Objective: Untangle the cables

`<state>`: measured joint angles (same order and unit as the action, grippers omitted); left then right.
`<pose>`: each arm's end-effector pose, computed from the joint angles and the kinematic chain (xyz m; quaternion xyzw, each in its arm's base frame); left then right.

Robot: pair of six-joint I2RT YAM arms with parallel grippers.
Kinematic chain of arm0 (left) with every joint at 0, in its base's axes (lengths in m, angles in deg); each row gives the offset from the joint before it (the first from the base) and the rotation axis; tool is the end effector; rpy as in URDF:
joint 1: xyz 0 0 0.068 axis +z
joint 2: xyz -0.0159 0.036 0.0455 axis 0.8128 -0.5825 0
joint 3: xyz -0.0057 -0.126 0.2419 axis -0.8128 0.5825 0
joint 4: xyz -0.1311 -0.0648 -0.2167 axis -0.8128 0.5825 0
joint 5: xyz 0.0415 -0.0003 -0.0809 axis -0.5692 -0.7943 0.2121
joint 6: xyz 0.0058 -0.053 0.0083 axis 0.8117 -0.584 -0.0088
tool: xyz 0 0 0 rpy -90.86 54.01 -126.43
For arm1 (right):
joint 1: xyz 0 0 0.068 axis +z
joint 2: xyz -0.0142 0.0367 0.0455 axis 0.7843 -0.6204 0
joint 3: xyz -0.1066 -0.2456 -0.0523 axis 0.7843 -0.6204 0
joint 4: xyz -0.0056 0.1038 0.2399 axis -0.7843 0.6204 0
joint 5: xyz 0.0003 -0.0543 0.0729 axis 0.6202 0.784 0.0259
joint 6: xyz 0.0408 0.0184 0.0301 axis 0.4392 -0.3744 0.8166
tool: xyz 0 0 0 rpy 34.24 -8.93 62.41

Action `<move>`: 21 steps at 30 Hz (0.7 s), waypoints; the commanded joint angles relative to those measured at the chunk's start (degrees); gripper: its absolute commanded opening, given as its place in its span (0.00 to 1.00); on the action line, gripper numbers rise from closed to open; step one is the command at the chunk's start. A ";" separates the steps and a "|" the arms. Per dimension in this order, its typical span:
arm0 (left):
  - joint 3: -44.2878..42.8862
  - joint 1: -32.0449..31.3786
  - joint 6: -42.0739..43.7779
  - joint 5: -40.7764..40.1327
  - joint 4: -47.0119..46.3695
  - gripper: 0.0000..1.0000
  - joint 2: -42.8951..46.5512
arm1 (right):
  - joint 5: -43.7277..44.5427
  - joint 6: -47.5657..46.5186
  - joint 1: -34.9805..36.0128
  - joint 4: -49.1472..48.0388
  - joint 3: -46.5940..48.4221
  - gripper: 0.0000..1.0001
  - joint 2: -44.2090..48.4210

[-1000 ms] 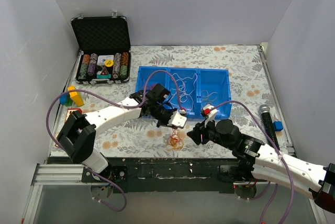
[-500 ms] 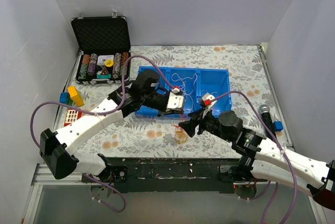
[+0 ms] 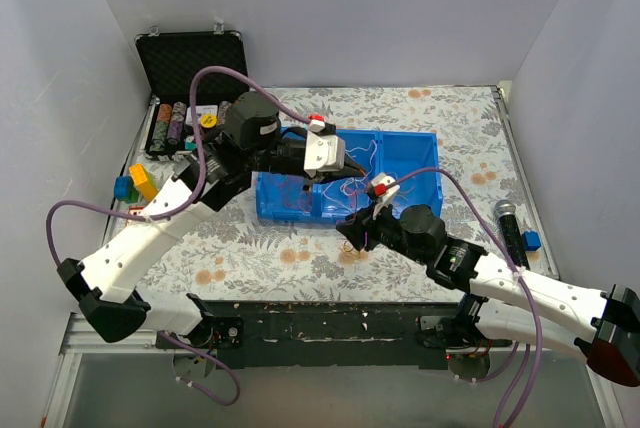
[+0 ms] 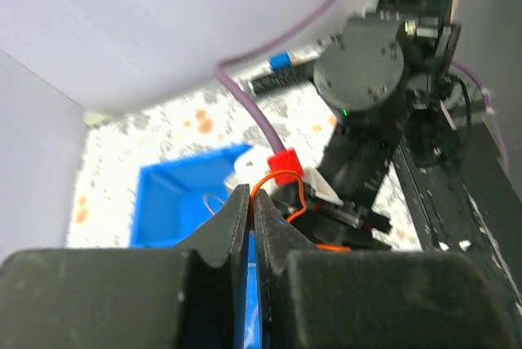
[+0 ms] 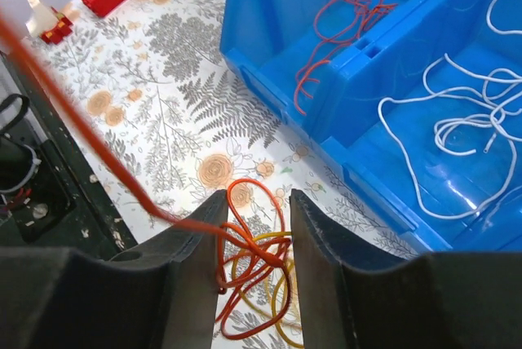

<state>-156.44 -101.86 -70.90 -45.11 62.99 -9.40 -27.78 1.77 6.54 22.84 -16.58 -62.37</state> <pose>0.1680 -0.2201 0.4500 0.4801 0.6173 -0.5134 0.3534 0.1154 0.1773 0.2684 -0.2446 0.7273 0.3403 0.5436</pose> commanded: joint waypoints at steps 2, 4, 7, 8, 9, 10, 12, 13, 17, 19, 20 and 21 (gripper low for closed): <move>-8.64 -0.33 -4.84 0.62 -3.35 0.00 1.61 | -1.38 1.10 0.25 -5.95 0.53 0.40 -0.48; -11.10 -0.33 -5.90 -0.87 -6.25 0.00 1.61 | -2.25 1.62 0.34 -5.87 -0.09 0.39 -0.92; -12.95 -0.33 -8.53 -5.69 -15.11 0.00 2.22 | -2.96 2.50 0.25 -6.21 -2.63 0.39 -1.44; -13.83 -0.33 -9.06 -7.71 -18.10 0.00 2.22 | -3.31 2.59 0.25 -6.48 -3.77 0.41 -1.88; -15.06 -0.33 -9.59 -9.47 -19.96 0.00 1.96 | -3.31 2.68 0.25 -6.74 -4.92 0.43 -2.41; -16.90 -0.33 -10.12 -11.75 -21.72 0.00 1.61 | -3.40 2.86 0.25 -6.92 -5.97 0.45 -2.93; -19.19 -0.33 -11.35 -16.49 -25.75 0.00 1.43 | -2.96 3.12 0.25 -6.92 -7.99 0.48 -4.16; -19.37 -0.33 -11.44 -18.78 -28.56 0.00 1.69 | -2.96 3.30 0.34 -7.01 -8.96 0.50 -4.60; -20.07 -0.33 -8.28 -25.03 -36.40 0.00 2.49 | -3.14 4.00 0.25 -6.83 -11.51 0.54 -5.75; -21.65 -0.33 -7.23 -27.50 -38.25 0.00 2.14 | -2.96 4.35 0.25 -6.92 -12.66 0.54 -5.49; -21.92 -0.33 -6.35 -27.77 -38.60 0.00 2.14 | -2.87 4.35 0.34 -6.83 -12.83 0.53 -5.31; -21.66 -0.33 -5.82 -28.03 -39.04 0.00 2.22 | -2.78 4.27 0.25 -6.57 -12.75 0.52 -5.14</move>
<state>-176.51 -101.88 -79.19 -66.61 29.88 -8.15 -30.84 5.23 6.56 18.67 -29.02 -68.44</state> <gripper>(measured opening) 0.018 0.534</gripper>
